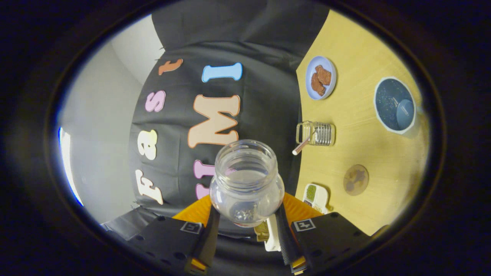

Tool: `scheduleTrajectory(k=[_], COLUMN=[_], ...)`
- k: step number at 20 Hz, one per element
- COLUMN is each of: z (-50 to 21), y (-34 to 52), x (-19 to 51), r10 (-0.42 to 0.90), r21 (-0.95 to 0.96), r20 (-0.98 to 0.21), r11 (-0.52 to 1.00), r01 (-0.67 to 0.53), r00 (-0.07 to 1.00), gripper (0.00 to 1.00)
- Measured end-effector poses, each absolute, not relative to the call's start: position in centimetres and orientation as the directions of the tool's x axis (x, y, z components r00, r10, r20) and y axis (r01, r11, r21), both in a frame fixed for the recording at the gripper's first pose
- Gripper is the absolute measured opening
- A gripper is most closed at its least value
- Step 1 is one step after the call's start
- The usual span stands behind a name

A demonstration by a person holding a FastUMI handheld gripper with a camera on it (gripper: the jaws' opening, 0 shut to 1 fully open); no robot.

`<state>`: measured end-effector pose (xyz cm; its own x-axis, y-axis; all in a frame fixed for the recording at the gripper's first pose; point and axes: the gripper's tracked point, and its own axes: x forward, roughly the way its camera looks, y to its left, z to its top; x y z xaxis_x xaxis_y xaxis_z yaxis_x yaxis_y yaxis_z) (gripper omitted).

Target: Take the bottle from table, then pour the juice into the cup, finally place the bottle on the coaster

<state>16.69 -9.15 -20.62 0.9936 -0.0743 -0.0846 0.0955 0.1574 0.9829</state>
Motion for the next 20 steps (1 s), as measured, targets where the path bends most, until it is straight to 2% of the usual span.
scheduleTrajectory(k=[20], z=[-17.8], y=[-13.6], x=[18.3], r10=[-0.193], r21=[1.000], r20=[0.010], r11=[0.007], r01=[-0.009], r00=[0.981], gripper=[0.71])
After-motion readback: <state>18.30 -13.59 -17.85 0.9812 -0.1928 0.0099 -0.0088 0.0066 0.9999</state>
